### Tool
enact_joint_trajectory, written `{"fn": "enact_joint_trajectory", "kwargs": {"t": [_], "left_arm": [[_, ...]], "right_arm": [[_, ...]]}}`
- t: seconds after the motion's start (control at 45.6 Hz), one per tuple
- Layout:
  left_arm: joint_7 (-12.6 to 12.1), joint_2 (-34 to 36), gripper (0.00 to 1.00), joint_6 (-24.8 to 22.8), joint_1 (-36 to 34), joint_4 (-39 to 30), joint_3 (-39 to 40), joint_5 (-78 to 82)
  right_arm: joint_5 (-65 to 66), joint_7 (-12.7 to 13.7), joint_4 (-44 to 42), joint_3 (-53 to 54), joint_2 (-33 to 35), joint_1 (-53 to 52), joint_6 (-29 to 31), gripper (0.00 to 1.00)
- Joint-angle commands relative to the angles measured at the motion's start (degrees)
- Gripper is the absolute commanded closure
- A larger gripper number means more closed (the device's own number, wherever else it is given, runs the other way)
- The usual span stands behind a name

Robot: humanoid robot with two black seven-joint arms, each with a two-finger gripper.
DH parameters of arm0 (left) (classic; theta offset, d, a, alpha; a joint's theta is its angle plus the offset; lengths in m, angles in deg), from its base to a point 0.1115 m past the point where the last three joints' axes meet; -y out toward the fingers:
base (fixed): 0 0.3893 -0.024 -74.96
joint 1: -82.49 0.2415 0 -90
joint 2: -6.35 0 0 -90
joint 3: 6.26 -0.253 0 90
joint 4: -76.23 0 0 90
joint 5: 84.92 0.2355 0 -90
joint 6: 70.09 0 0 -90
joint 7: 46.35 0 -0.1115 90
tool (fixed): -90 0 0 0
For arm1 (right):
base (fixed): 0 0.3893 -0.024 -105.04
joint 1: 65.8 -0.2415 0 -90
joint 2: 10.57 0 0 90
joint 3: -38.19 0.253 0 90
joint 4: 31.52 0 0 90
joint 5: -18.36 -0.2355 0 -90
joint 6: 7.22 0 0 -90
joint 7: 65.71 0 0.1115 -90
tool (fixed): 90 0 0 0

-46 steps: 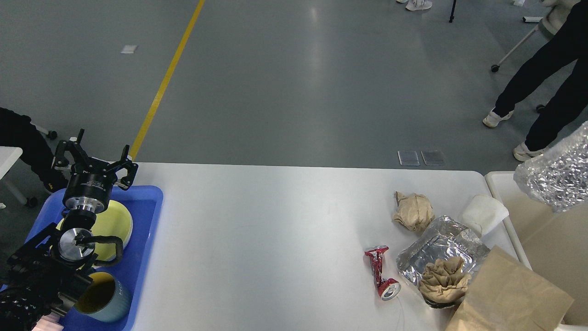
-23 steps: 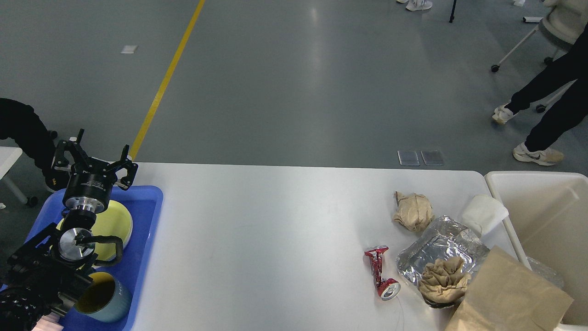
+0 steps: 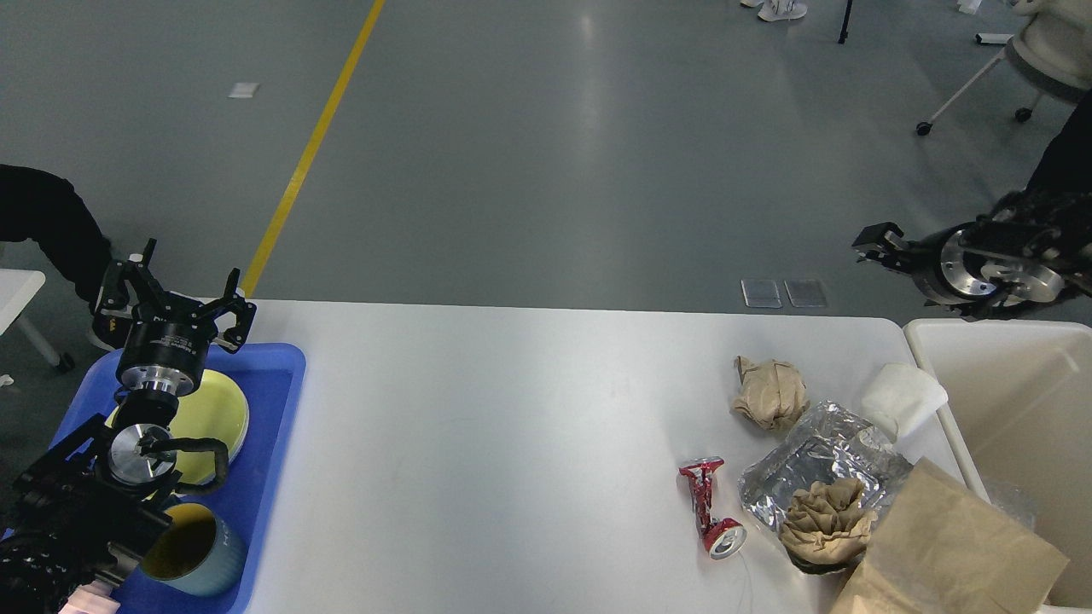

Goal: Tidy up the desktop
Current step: 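Lower the right gripper onto the foil tray with bread and grasp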

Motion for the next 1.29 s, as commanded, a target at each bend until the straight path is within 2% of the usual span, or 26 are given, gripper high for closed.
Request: {"fn": "enact_joint_trajectory", "kwargs": {"t": [0.0,0.197,0.307,0.394,0.482,0.613,0.723,0.986,1.271], "left_arm": [[0.0,0.0,0.03,0.0,0.0,0.0,0.0,0.0],[0.0,0.0,0.03,0.0,0.0,0.0,0.0,0.0],[0.0,0.0,0.03,0.0,0.0,0.1,0.0,0.0],[0.0,0.0,0.03,0.0,0.0,0.0,0.0,0.0],[0.0,0.0,0.03,0.0,0.0,0.0,0.0,0.0],[0.0,0.0,0.03,0.0,0.0,0.1,0.0,0.0],[0.0,0.0,0.03,0.0,0.0,0.0,0.0,0.0],[0.0,0.0,0.03,0.0,0.0,0.1,0.0,0.0],[0.0,0.0,0.03,0.0,0.0,0.0,0.0,0.0]], "right_arm": [[-0.3,-0.3,6.2,-2.0,-2.2,-7.3,9.7,0.0],[-0.3,-0.3,15.3,-3.3,-2.7,-17.3,19.1,0.0],[-0.3,-0.3,17.6,-6.2,-3.1,-25.0,25.2,0.0],[-0.2,-0.3,18.1,-6.4,-4.0,-26.3,28.4,0.0],[0.1,-0.3,17.7,-6.0,-4.3,-21.5,26.7,0.0],[0.2,-0.3,16.4,-4.7,-5.8,-11.8,18.5,0.0],[0.2,-0.3,15.6,-4.7,-6.6,-6.7,14.0,0.0],[-0.1,0.0,1.4,0.4,-11.2,9.5,13.4,0.0],[0.0,0.0,-6.2,1.6,-15.7,16.9,13.1,0.0]]}}
